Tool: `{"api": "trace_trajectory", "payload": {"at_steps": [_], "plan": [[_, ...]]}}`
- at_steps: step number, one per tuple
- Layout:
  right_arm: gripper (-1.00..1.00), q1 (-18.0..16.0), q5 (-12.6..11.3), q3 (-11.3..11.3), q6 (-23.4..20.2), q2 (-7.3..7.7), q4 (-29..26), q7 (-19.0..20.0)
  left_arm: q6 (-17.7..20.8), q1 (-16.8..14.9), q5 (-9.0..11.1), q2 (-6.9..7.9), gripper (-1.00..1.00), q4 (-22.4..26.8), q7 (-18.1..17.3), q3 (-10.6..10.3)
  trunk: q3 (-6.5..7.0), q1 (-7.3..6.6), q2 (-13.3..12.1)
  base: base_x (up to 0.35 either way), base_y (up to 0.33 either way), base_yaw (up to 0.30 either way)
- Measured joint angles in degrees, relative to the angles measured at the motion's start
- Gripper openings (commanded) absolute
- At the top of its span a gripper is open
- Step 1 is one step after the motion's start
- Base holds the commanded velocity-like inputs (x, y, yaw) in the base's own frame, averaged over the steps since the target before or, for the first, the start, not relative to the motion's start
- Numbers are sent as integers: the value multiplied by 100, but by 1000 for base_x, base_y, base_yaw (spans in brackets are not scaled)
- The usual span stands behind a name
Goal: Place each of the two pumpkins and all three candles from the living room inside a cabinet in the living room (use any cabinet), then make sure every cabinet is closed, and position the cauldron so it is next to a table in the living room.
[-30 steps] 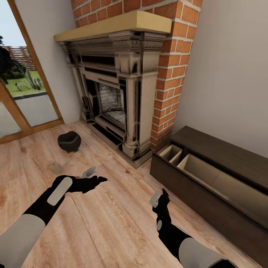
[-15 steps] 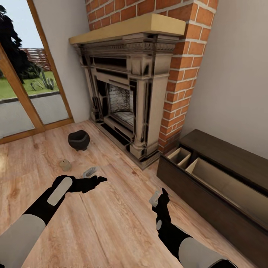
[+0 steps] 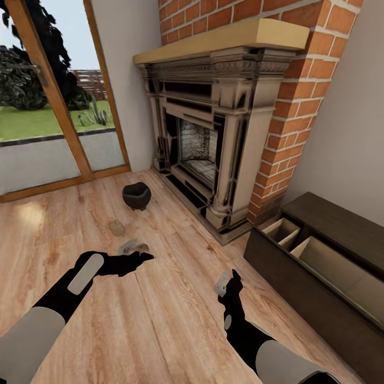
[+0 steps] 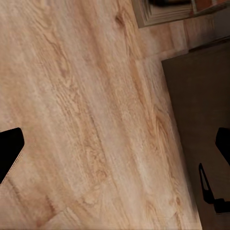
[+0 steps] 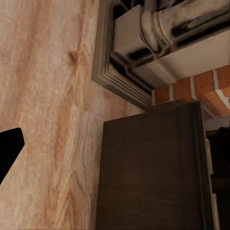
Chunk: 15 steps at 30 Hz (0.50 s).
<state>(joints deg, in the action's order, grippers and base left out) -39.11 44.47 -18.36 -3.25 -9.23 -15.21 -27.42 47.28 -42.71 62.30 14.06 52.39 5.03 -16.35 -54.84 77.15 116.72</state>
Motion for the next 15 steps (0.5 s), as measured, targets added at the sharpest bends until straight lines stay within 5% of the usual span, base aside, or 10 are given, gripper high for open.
{"api": "trace_trajectory", "payload": {"at_steps": [15], "plan": [[100,0,0,0,2,2,3,0,-193,0,-16,-22,100,-21,29,0,0,0,0,0,0,284]]}}
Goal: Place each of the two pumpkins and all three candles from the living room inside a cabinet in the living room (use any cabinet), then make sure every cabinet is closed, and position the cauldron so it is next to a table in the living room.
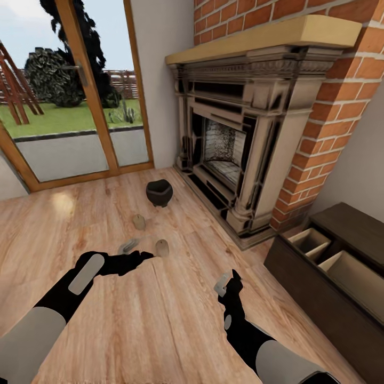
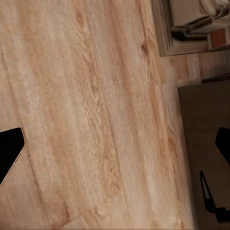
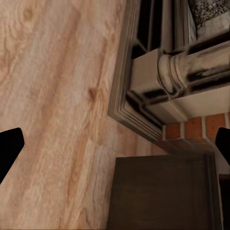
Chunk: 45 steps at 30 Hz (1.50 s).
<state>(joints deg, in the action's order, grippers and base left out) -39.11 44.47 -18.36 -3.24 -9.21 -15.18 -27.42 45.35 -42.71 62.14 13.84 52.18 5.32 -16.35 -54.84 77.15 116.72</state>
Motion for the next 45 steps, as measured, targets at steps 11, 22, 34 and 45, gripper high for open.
{"api": "trace_trajectory", "payload": {"at_steps": [11,22,34,45], "plan": [[100,0,-1130,12,781,7,1,50,-1164,4,-112,-381,100,-1101,44,-41,0,0,0,0,0,286],[100,0,-3520,19,1327,27,-34,47,-2062,0,-1278,-361,100,-1481,2355,-47,0,0,0,0,0,288],[100,0,-3824,-38,1339,6,-46,42,-2539,9,-1350,-549,100,-1438,2779,-155,0,0,0,14,0,95],[100,0,-3814,-44,1350,7,-51,42,-2886,9,-1377,-607,100,-1623,2787,-185,0,0,0,106,0,0]]}}
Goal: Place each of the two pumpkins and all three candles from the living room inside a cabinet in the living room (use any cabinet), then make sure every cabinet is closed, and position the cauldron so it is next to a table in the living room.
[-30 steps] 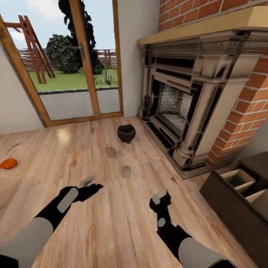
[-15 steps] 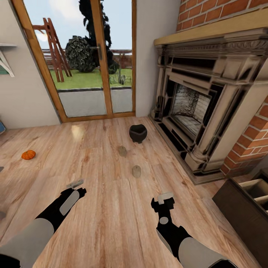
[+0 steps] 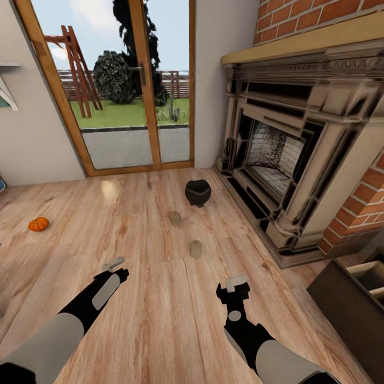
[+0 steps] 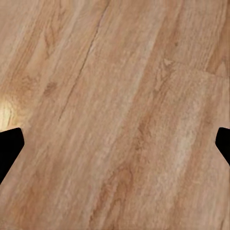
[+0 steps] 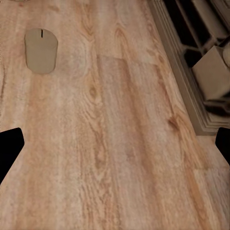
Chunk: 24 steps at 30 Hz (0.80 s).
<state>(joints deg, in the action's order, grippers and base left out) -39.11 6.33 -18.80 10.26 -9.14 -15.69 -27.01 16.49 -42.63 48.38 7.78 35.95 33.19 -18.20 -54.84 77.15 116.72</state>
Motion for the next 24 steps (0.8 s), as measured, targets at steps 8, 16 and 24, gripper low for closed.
{"api": "trace_trajectory", "payload": {"at_steps": [8,16,24], "plan": [[100,0,1,-7,1,1,-186,14,-58,1,30,-20,100,-293,38,14,0,0,0,130,0,0],[100,0,-10,-10,-55,0,-257,-35,-13,8,33,-50,100,-490,5,2,0,0,0,334,0,0],[100,0,-32,-17,-422,-9,-264,20,-9,9,32,-63,100,-614,-5,-3,0,0,0,340,0,0]]}}
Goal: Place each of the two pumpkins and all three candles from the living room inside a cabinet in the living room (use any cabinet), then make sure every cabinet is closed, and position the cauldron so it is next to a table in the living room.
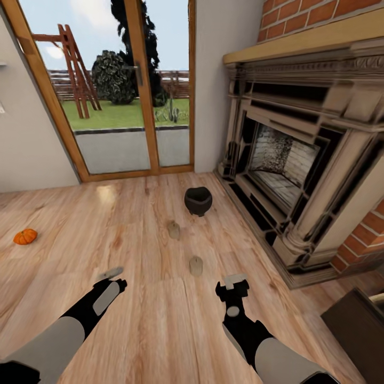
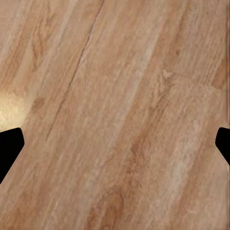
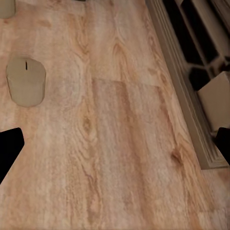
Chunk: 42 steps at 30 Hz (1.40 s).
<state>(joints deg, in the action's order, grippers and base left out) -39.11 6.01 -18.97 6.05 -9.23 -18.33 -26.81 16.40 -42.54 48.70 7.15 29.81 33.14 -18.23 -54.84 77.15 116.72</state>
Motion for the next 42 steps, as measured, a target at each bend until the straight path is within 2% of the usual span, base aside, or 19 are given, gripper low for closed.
{"api": "trace_trajectory", "payload": {"at_steps": [5,12,14,16,21,25,26,28,32,33,34,37,39,42], "plan": [[100,-2,-3,-7,-368,-4,-16,24,-12,0,0,-11,100,29,-1,-241,0,0,0,340,0,0],[100,-9,-22,3,-1143,0,-333,26,18,-9,34,-5,100,135,20,-228,0,0,0,340,0,0],[100,-9,-28,7,-1554,0,-484,26,25,-17,48,1,100,536,38,-42,1,0,0,340,0,0],[100,-9,-23,7,-1651,0,-512,26,-2,-15,47,33,100,692,22,208,0,0,0,340,0,0],[100,-9,-21,-7,-1694,-7,-522,49,-34,-9,16,34,100,744,4,377,0,0,0,340,0,0],[100,-9,-9,-31,-1947,1,-519,653,-18,-11,3,33,100,758,3,385,0,0,0,340,0,0],[100,-9,-5,-42,-2160,3,-521,945,-16,-10,1,34,100,763,6,389,0,0,0,340,0,0],[100,-9,-10,-51,-2516,1,-590,1290,-10,-9,0,42,100,768,8,396,0,0,0,340,0,0],[100,-9,-19,-54,-2908,-8,-807,1696,-7,-9,0,43,100,771,20,398,0,0,0,326,0,0],[100,-7,-21,-54,-3123,-23,-864,1800,-6,-9,0,46,100,771,22,399,0,0,0,193,0,0],[100,-3,-27,-69,-3609,-75,-961,1927,-3,-9,-1,56,100,771,24,404,0,0,0,154,0,0],[100,-5,-28,-90,-4063,-76,-1109,2096,3,-9,0,60,100,772,30,407,0,0,0,55,0,0],[100,-10,-30,-96,-4210,-76,-1196,2420,14,-9,0,53,100,772,42,404,0,0,0,11,0,0],[100,-15,-29,-97,-4259,-76,-1243,2616,24,-9,-6,38,100,772,49,385,0,0,0,4,0,0]]}}
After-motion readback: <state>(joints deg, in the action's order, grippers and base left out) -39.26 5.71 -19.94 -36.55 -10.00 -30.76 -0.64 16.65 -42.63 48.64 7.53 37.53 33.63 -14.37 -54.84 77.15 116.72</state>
